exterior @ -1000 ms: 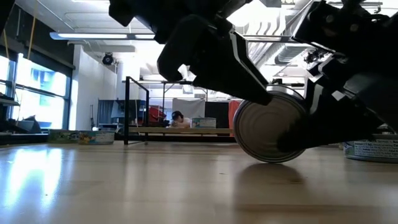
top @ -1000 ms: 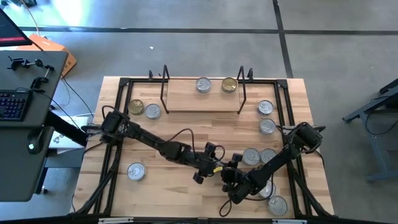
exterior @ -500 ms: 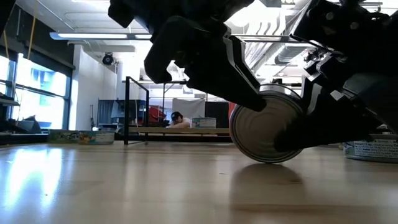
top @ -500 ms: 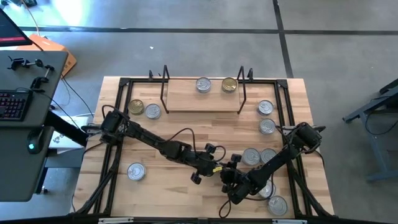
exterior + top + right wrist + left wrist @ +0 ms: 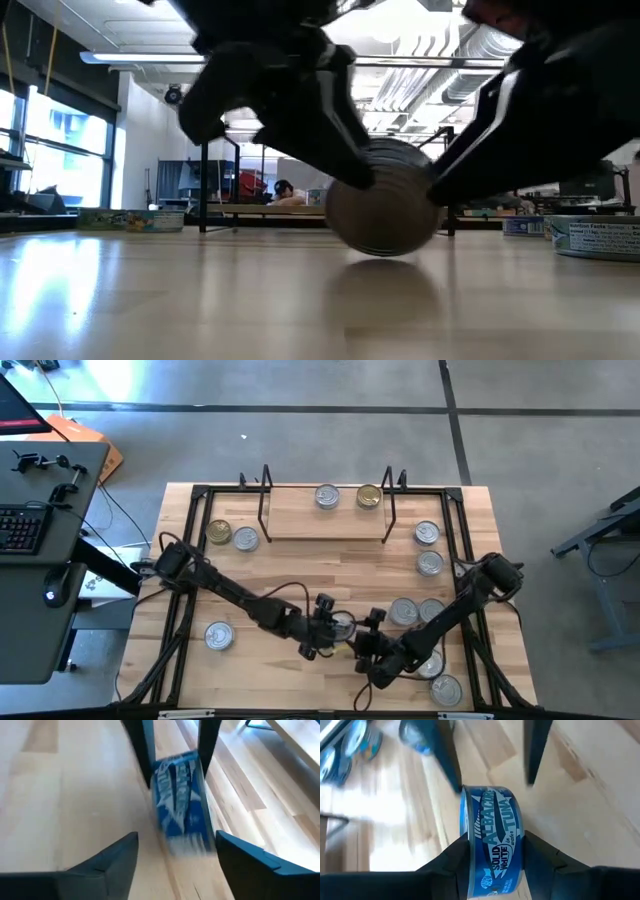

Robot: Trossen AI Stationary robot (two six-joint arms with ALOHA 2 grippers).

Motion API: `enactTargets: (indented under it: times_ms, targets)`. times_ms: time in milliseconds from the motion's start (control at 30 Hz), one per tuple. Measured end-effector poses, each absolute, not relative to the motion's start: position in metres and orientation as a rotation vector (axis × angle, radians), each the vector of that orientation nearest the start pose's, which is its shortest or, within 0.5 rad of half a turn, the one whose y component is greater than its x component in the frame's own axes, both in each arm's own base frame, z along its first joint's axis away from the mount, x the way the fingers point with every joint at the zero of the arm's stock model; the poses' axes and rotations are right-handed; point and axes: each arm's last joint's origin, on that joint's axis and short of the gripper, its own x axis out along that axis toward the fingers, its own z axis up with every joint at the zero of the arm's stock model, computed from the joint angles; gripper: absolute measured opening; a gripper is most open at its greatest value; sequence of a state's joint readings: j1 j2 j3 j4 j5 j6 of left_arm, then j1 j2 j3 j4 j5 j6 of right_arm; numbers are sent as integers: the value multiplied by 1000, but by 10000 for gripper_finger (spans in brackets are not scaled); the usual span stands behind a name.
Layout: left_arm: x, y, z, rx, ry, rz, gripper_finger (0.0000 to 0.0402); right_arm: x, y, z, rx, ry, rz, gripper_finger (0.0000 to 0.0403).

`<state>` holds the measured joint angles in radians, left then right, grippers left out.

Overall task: Stack canned seafood by type on shelf
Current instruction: Put the blue tuna can on the shelf

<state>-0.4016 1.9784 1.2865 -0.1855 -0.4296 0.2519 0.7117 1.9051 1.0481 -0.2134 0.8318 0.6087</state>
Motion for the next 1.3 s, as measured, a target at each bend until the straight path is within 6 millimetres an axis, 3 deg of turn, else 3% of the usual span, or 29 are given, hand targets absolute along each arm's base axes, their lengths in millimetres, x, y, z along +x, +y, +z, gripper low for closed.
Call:
enactTargets:
  times_ms: [300,400,600,833,1000,1300]
  targets:
    - [345,-149,186,586,948,212,122,254,230,140,-228,630,-366,270]
    - [332,-135,195,630,1018,336,122,247,232,139,-200,632,-387,270]
    - [335,-83,209,704,1082,526,122,246,231,139,-209,603,-417,271]
    - [355,6,212,760,1183,639,122,247,228,139,-222,605,-435,271]
    - [356,58,210,676,1248,608,122,247,228,139,-227,607,-435,271]
    - [348,117,201,635,1337,640,127,247,228,139,-229,609,-435,271]
